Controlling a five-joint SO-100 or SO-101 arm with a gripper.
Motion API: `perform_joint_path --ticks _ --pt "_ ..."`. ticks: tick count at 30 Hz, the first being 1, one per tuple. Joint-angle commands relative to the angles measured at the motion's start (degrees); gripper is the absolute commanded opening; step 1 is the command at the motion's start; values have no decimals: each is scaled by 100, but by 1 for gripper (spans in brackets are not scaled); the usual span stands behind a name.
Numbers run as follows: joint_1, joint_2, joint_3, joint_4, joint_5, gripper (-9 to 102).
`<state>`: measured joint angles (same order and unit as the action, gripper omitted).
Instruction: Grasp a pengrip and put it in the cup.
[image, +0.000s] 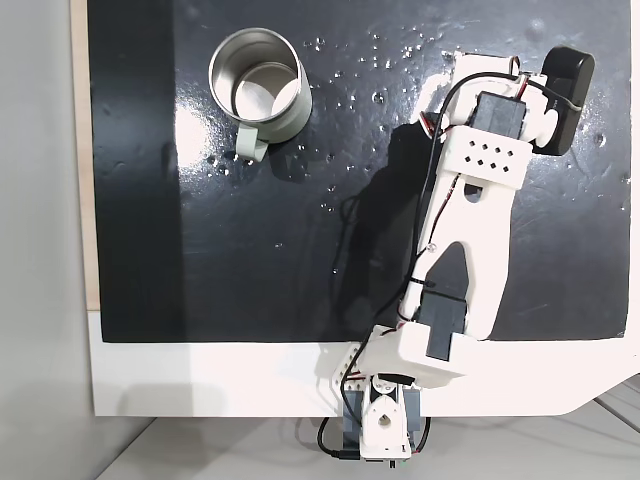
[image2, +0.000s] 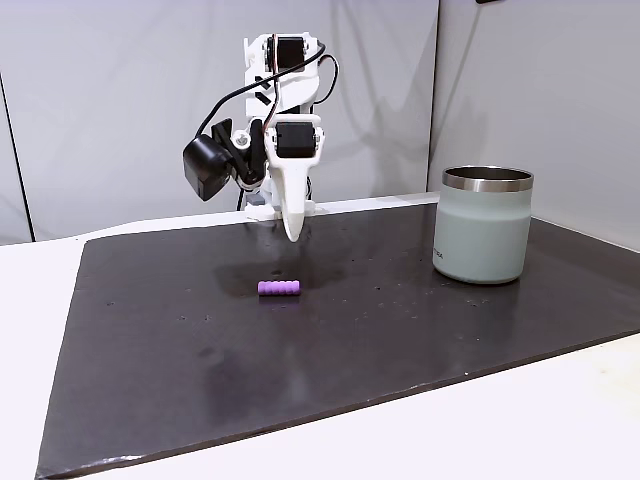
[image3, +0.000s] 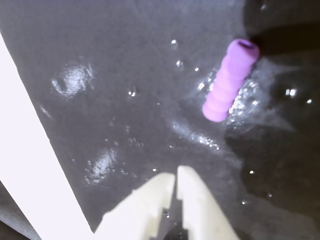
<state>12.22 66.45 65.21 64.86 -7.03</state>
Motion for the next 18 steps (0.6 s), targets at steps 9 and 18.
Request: perform_joint_path --ticks 9,18 --pt "422 -176 -35 -35 -229 17" --pt "483 -404 -149 18 -457 18"
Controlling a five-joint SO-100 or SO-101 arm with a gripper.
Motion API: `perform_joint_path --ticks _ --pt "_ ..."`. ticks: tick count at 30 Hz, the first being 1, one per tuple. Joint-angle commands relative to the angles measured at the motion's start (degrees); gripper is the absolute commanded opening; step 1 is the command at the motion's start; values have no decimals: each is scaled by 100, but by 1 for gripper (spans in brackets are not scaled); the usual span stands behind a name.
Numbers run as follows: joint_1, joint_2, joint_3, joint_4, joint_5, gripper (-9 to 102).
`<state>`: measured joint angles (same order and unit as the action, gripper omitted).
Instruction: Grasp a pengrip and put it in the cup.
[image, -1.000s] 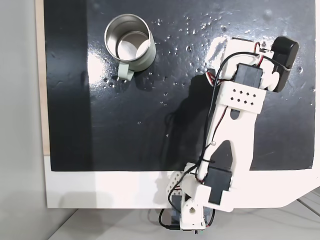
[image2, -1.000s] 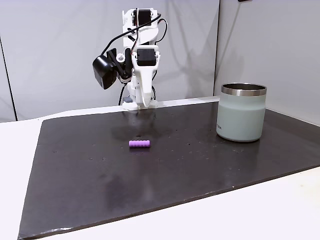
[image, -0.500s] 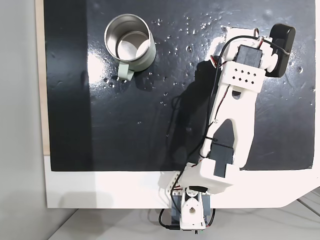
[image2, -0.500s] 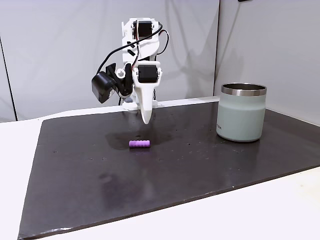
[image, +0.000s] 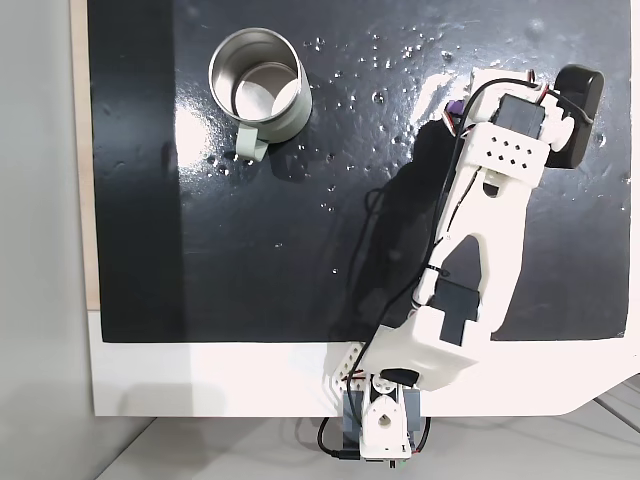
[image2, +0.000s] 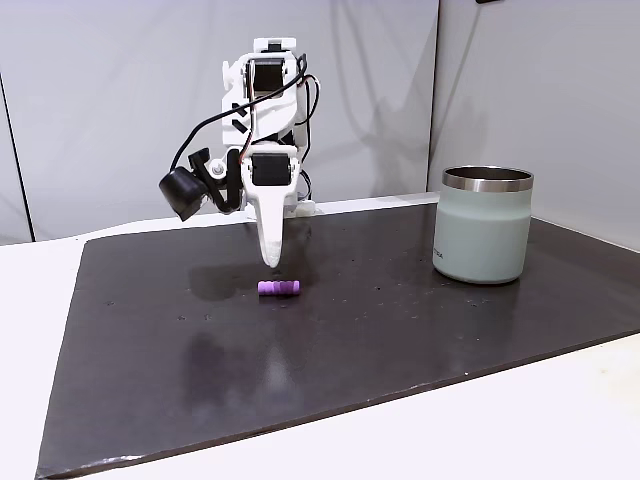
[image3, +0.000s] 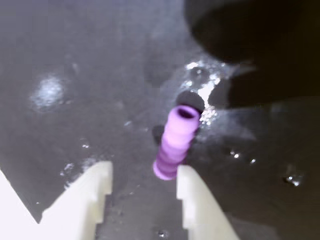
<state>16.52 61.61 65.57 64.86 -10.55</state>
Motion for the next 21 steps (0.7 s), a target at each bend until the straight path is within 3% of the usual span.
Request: perform_joint_path --ticks 1,16,21 --pt "44 53 -185 -9 -132 18" --pt "-53 -835 -940 70 -141 18" --pt "-123 -984 -967 132 -167 11"
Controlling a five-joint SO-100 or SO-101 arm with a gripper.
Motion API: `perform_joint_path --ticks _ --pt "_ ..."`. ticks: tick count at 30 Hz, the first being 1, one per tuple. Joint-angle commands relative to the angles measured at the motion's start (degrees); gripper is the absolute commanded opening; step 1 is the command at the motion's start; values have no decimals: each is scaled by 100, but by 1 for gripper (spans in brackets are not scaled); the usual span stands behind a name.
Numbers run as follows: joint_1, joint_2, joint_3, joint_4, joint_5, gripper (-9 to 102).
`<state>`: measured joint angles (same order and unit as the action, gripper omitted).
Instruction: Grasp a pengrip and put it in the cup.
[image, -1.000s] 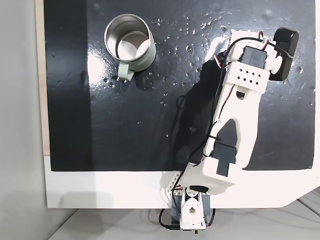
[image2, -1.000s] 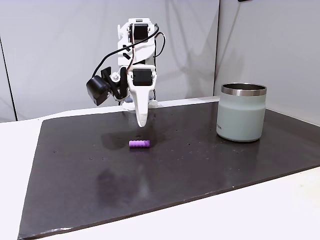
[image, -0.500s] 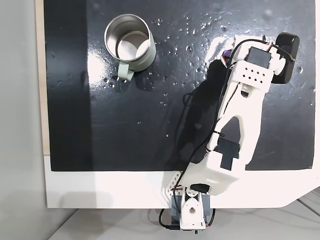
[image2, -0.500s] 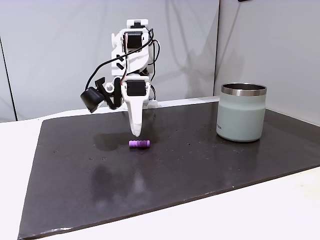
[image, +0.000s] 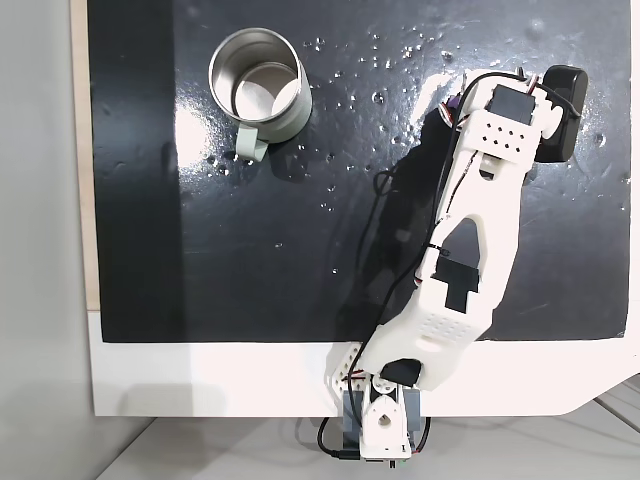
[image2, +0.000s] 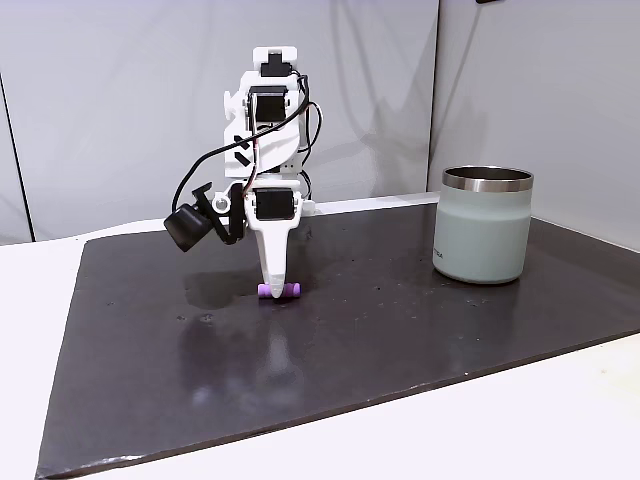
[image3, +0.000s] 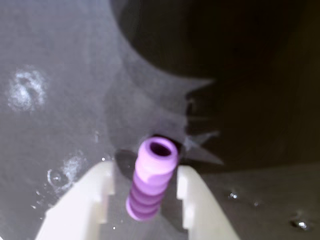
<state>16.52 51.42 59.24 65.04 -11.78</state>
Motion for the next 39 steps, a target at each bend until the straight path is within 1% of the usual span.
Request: perform_joint_path --ticks 1,6,15,19,31,39 --pt "-123 -9 -316 123 -44 9" --pt "-35 -352 -633 299 -9 0" --pt "-132 -237 -1020 589 141 0" --pt "-404 53 -1354 703 325 0" --pt "-1125 1151 -1503 835 492 0" --pt "-1898 1573 -2153 835 598 0"
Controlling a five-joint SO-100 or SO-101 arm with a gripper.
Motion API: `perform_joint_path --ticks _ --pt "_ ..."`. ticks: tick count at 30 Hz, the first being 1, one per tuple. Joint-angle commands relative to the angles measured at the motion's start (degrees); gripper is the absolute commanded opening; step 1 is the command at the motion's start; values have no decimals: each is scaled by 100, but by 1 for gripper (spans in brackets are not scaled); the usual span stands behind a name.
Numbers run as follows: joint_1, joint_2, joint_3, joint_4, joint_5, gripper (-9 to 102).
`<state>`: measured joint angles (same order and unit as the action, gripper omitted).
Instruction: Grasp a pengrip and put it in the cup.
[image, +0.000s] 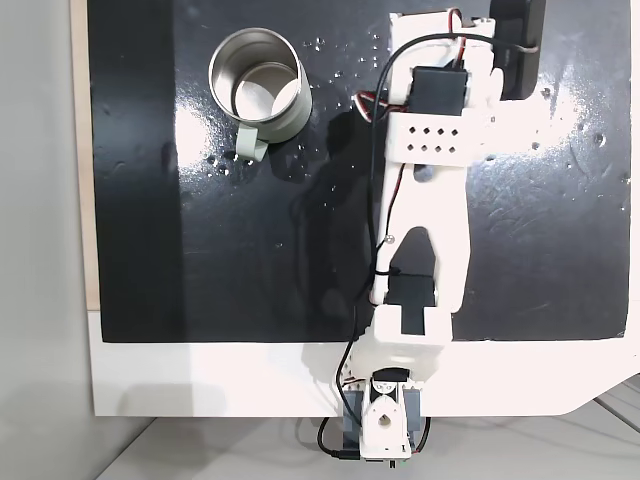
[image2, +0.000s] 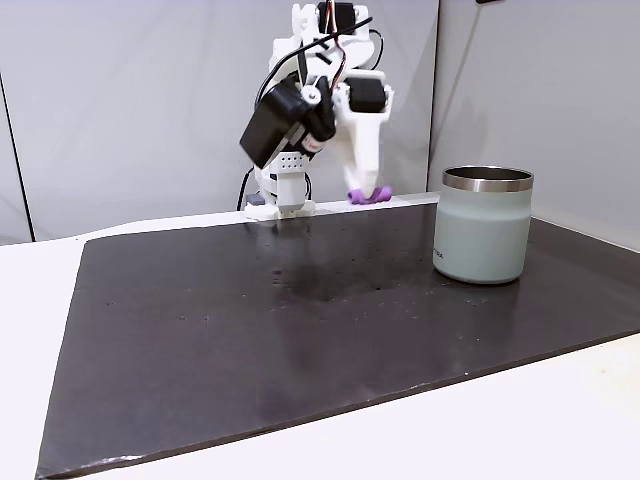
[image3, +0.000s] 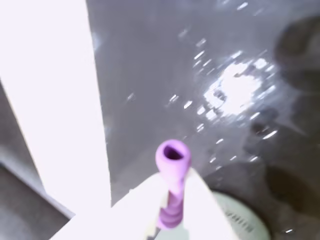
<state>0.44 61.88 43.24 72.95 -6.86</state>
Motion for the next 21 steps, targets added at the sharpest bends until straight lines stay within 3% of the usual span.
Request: perform_joint_path --ticks 1,21 --pt "-387 554 -659 44 123 0" --pt "-2145 686 -624 -308 387 0"
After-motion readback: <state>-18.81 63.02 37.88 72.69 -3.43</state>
